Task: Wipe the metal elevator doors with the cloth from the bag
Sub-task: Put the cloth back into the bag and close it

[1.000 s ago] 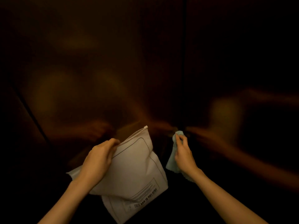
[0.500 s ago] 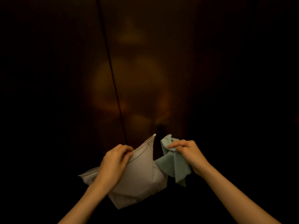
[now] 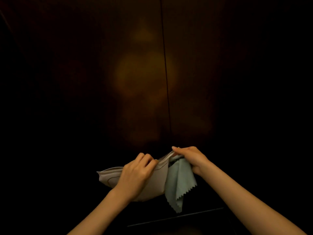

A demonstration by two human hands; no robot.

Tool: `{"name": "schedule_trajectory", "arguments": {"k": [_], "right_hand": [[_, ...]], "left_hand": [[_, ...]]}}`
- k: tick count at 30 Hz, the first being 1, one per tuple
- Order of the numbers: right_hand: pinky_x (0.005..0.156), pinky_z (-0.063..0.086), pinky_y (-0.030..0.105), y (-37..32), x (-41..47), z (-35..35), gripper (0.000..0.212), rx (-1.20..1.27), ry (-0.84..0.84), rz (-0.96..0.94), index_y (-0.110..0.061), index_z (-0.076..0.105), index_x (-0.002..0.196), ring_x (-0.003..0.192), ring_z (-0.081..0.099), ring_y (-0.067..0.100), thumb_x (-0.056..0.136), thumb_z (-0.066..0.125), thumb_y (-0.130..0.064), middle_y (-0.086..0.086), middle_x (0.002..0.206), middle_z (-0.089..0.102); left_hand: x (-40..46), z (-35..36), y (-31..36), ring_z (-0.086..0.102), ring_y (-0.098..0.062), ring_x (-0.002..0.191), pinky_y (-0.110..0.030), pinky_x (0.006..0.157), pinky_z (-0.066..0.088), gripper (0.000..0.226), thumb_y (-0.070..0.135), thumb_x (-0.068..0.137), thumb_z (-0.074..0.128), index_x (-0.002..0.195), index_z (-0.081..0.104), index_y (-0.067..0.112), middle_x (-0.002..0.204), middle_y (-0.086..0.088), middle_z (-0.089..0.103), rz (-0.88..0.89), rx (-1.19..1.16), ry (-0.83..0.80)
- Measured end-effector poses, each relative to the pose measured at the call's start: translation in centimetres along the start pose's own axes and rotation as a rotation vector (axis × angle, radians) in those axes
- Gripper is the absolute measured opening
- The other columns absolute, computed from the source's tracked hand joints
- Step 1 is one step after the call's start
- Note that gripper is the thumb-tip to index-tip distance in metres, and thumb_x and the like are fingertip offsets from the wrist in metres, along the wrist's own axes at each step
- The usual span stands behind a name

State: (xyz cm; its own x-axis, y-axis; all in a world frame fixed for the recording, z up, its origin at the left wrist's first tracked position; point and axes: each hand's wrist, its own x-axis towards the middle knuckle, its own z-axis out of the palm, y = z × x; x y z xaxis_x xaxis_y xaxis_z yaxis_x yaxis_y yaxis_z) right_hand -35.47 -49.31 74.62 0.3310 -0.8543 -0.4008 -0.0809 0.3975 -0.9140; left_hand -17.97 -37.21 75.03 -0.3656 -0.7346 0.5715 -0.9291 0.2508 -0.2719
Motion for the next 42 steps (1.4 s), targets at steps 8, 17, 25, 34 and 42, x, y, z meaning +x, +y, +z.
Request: {"name": "schedule_trajectory", "arguments": {"k": [8,17,25,34,42], "right_hand": [[0.071,0.053,0.032,2.0,-5.1,0.5,0.017,0.006,-0.105,-0.094,0.002,0.071,0.084,0.079,0.067,0.025,0.084,0.066,-0.015,0.015,0.084,0.070],[0.063,0.048,0.016,2.5,-12.3,-5.0,0.018,-0.357,-0.200,-0.395,-0.009,0.063,0.071,0.067,0.062,0.005,0.087,0.064,-0.018,0.002,0.074,0.064],[0.071,0.042,0.016,6.9,-17.7,-10.4,0.011,-0.977,-0.101,-0.582,-0.016,0.063,0.075,0.078,0.055,0.003,0.085,0.064,-0.022,-0.005,0.085,0.057],[0.056,0.031,0.028,11.1,-22.2,-9.7,0.030,-1.188,0.161,-0.528,-0.020,0.037,0.061,0.064,0.041,0.012,0.084,0.050,-0.034,-0.004,0.073,0.039],[0.050,0.030,0.029,13.1,-22.9,-9.6,0.021,-1.220,-0.062,-0.390,-0.016,0.045,0.062,0.049,0.037,0.011,0.080,0.051,-0.023,-0.001,0.062,0.042]], "left_hand": [[-4.9,-3.5,2.1,0.053,-0.008,0.075,-0.021,0.044,0.040,0.018,0.036,0.090,0.046,0.091,0.059,0.024,0.086,0.009,0.055,-0.201,-0.122,-0.079],[-6.8,-6.8,8.5,0.046,0.002,0.057,-0.016,0.057,0.037,0.027,0.037,0.082,0.067,0.071,0.056,0.016,0.062,0.009,0.050,-0.801,-0.951,-0.307],[-10.8,-9.2,16.6,0.047,-0.014,0.063,-0.018,0.053,0.036,0.023,0.029,0.089,0.061,0.081,0.061,0.007,0.071,-0.005,0.052,-1.046,-1.272,-0.313],[-12.0,-11.6,20.3,0.045,-0.003,0.052,-0.026,0.052,0.040,0.018,0.018,0.087,0.063,0.074,0.051,0.019,0.058,0.007,0.045,-0.981,-0.834,0.065],[-11.8,-13.3,20.1,0.050,-0.005,0.064,-0.029,0.055,0.042,0.014,0.027,0.092,0.055,0.081,0.049,0.021,0.071,0.009,0.049,-0.875,-0.458,0.315]]}}
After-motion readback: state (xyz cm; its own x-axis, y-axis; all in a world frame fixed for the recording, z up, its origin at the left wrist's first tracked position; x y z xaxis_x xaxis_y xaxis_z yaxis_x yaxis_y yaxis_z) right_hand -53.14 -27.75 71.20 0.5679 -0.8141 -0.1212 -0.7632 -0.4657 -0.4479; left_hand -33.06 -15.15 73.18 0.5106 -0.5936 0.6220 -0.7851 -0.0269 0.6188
